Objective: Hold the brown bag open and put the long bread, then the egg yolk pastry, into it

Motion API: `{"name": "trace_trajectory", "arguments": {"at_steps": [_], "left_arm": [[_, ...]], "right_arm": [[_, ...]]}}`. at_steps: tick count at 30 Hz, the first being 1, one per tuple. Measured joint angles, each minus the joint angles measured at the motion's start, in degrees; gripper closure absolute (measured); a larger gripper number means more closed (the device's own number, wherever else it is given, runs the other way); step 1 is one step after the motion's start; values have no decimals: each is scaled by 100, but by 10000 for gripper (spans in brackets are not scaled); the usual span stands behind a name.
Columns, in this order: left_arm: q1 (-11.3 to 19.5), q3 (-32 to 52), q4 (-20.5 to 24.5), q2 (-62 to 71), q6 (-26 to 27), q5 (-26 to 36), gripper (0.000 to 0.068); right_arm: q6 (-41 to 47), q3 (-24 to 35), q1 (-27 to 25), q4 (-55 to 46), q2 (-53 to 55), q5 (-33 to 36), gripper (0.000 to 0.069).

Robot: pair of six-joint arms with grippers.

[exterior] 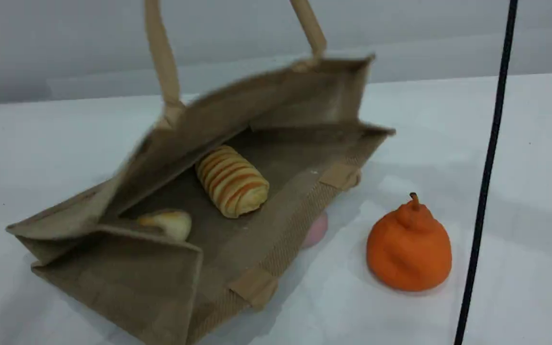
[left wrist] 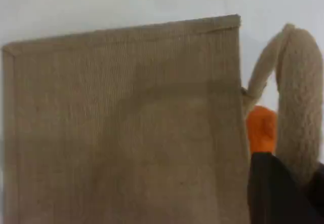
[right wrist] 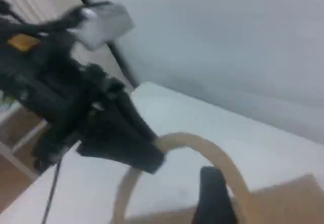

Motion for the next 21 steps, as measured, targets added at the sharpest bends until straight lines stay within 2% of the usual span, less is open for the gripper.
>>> {"name": "trace_trajectory", "arguments": {"at_steps": [4, 8, 12, 17, 21], "left_arm": [[-36, 0, -7, 353, 0, 0, 596], [-36, 0, -50, 520, 0, 6, 563], [-36, 0, -344, 524, 0, 14, 458], [-36, 0, -338, 504, -73, 18, 283], [-36, -6, -286, 262, -199, 25, 217]], "right_arm": [[524, 0, 0, -695, -121, 7, 274], [985, 0, 0, -1305, -312, 13, 274], [1354, 0, 0, -1718, -579, 13, 274], [1713, 0, 0, -2043, -1016, 13, 275], [2154, -5, 0, -2594, -1444, 296, 275]]}}
